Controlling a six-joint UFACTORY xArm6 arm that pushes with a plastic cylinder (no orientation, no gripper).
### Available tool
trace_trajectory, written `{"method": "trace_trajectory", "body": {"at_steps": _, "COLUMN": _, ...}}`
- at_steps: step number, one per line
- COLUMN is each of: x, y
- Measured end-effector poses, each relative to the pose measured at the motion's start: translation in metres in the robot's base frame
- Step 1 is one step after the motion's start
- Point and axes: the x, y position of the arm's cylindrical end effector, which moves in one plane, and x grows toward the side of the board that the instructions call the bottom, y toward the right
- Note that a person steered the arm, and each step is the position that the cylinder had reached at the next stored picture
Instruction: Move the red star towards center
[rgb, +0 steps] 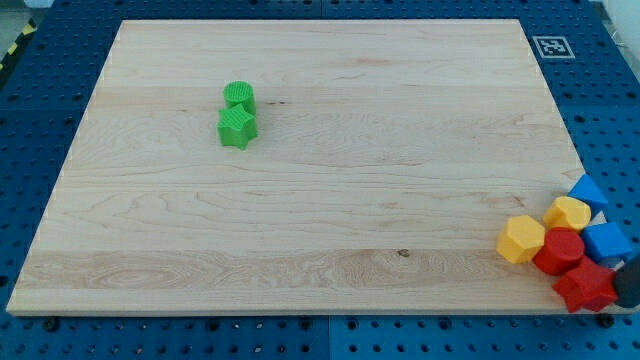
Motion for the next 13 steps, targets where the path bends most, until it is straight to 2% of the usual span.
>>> {"method": "trace_trajectory", "body": {"at_steps": 4, "x": 0.002, "y": -0.105}}
{"method": "trace_trajectory", "body": {"at_steps": 7, "x": -0.018, "y": -0.192}}
{"method": "trace_trajectory", "body": {"at_steps": 10, "x": 0.002, "y": -0.228}}
{"method": "trace_trajectory", "body": {"at_steps": 13, "x": -0.008, "y": -0.298}}
